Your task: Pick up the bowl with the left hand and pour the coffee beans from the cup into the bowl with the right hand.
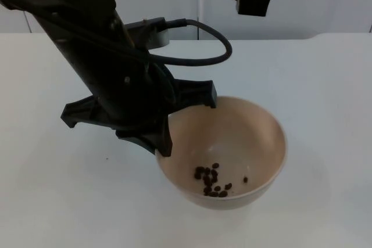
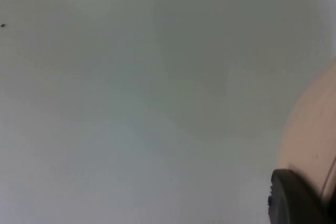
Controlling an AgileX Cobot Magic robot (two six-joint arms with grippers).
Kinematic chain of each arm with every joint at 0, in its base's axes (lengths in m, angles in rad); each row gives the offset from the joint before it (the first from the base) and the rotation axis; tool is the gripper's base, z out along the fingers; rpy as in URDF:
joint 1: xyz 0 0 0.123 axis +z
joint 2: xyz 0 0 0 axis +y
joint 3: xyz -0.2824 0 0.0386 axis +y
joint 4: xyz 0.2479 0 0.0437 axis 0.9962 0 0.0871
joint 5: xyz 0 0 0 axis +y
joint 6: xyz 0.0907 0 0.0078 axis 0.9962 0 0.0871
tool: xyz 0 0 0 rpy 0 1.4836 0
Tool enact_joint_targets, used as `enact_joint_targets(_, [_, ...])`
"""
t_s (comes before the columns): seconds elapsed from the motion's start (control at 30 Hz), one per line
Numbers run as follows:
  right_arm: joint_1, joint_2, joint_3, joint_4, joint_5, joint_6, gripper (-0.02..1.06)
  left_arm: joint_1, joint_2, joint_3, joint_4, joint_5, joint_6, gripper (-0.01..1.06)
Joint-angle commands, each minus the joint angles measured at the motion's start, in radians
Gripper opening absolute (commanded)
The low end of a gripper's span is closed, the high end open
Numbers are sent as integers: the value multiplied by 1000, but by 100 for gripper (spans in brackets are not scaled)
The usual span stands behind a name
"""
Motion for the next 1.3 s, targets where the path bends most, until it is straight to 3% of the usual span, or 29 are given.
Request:
enact_joint_targets(0.0, [5,-1,1,-26,0,4,0,-6,-8,4,-15,-10,-3,0])
enact_joint_targets(0.83, [6,-1,1,-72,0,2,0,-6,-8,4,-15,-14,-3,0])
enact_joint_targets(1.27, [3,-1,1,9,0,11,0,-6,-8,4,-15,-14,-3,0])
